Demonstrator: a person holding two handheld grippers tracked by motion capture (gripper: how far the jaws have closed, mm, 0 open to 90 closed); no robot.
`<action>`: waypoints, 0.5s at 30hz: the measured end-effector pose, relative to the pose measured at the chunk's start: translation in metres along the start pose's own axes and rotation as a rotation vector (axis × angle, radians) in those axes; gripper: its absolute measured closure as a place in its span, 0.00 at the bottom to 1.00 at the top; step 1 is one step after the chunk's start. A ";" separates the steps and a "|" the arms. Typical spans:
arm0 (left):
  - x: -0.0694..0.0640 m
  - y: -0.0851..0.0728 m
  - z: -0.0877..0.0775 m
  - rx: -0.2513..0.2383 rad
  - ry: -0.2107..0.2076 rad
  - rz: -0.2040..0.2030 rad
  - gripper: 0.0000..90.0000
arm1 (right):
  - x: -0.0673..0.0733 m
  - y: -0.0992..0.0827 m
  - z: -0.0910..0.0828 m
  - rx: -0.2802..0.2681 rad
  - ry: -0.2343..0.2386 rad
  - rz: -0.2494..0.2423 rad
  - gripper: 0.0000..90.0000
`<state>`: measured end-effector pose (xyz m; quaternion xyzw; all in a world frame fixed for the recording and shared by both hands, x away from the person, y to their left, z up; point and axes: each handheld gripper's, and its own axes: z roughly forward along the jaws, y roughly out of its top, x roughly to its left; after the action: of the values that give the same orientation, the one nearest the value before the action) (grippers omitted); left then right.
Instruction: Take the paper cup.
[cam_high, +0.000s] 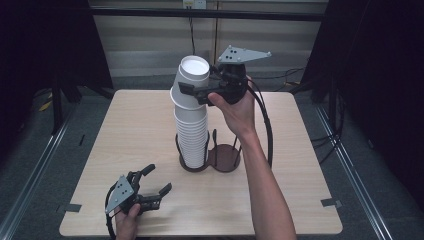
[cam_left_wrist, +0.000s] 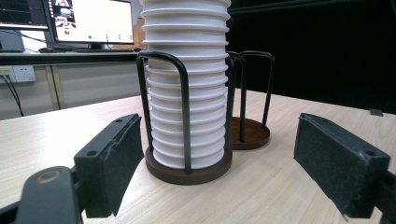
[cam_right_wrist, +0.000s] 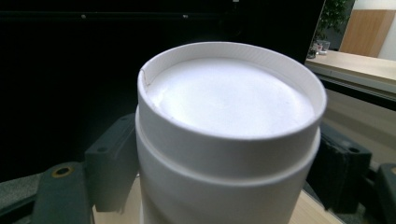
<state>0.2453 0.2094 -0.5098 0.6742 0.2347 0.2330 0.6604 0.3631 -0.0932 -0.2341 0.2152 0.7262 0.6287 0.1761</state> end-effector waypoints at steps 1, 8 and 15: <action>0.000 0.000 0.000 0.000 0.000 -0.003 0.17 | 0.000 0.000 0.000 0.000 0.000 0.000 0.22; 0.000 0.000 0.000 0.000 0.000 0.000 0.17 | 0.000 0.003 -0.004 -0.021 0.008 0.005 0.22; 0.000 0.000 0.000 0.000 -0.001 0.000 0.17 | 0.001 0.006 -0.009 -0.055 0.009 0.007 0.22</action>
<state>0.2453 0.2094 -0.5098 0.6744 0.2345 0.2327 0.6603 0.3580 -0.0992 -0.2264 0.2101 0.7087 0.6499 0.1767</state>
